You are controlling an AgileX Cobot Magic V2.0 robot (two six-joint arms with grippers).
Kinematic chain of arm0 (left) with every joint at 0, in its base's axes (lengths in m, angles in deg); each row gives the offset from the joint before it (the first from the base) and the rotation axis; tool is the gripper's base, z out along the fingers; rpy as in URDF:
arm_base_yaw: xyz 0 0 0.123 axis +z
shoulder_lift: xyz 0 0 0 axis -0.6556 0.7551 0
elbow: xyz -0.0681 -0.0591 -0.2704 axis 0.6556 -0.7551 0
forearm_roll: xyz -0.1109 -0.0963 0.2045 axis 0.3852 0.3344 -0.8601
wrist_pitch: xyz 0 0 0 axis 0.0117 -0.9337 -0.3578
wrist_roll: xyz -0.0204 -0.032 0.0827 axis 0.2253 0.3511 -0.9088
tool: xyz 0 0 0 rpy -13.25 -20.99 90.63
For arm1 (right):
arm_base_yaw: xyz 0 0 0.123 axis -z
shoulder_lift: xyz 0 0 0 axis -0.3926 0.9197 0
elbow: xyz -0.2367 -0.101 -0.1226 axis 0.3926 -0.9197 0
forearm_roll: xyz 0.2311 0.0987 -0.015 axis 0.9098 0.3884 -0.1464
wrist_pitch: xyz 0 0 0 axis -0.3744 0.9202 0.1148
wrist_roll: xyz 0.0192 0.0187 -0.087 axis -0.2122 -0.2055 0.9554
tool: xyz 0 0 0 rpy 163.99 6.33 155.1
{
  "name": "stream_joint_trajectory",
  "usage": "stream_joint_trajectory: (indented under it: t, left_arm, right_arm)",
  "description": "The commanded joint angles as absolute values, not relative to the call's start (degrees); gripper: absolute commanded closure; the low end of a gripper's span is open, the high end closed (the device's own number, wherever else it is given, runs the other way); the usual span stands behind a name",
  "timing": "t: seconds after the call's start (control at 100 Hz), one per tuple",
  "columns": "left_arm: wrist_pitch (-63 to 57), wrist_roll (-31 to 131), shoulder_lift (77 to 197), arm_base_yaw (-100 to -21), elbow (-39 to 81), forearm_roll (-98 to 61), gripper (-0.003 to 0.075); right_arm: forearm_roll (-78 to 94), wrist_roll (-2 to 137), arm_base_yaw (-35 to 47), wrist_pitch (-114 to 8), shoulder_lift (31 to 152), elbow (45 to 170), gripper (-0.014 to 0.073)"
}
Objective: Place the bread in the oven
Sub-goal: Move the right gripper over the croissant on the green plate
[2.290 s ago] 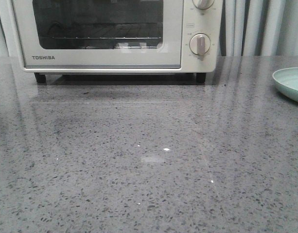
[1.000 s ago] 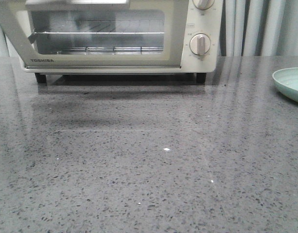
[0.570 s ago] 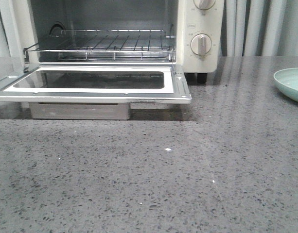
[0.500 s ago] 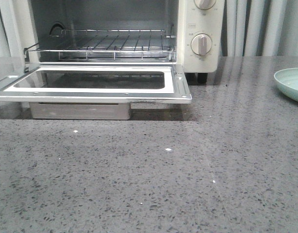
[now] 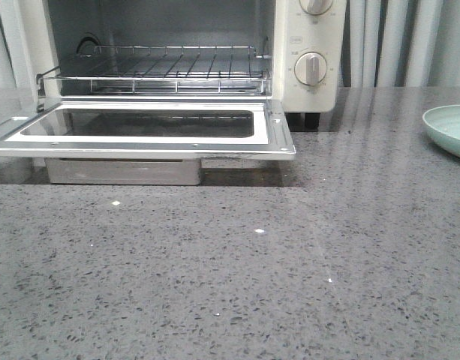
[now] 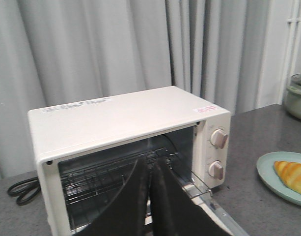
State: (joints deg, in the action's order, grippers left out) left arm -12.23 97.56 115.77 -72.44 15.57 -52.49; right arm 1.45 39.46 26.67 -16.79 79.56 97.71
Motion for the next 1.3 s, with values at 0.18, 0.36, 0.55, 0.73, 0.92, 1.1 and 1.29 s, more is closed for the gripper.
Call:
stream_joint_trajectory:
  t: [0.18,0.36,0.55,0.73,0.92,1.1,1.29]
  left_arm:
    - [-11.67,97.99,115.62,-67.86,17.32,-54.13,0.0742]
    - [-12.18,97.99,115.62,-67.77,17.32,-54.28,0.0742]
    - [-14.86,97.99,115.62,-67.77,17.32,-54.39,0.0742]
    - [-15.99,97.99,115.62,-67.77,17.32,-54.68,0.0742]
    - [-15.99,97.99,115.62,-67.77,17.32,-54.68,0.0742]
    - [-16.3,97.99,115.62,-67.77,17.32,-54.68,0.0742]
    - [-16.87,97.99,115.62,-67.77,17.32,-54.68,0.0742]
  right_arm:
    - [-1.93,40.13,26.97,-17.34,92.07,109.53,0.0435]
    - [-2.05,40.13,26.97,-14.15,99.58,115.13,0.0147]
    - [-3.44,40.13,26.97,-13.73,106.12,118.34,0.0138]
    - [-7.35,40.13,26.97,-13.73,111.99,118.74,0.0138]
    - [-9.5,40.13,26.97,-15.91,116.57,118.74,0.0138]
    - [-12.89,40.13,26.97,-17.76,119.85,118.74,0.0139]
    - [-13.28,40.13,26.97,-16.92,122.12,118.74,0.0186]
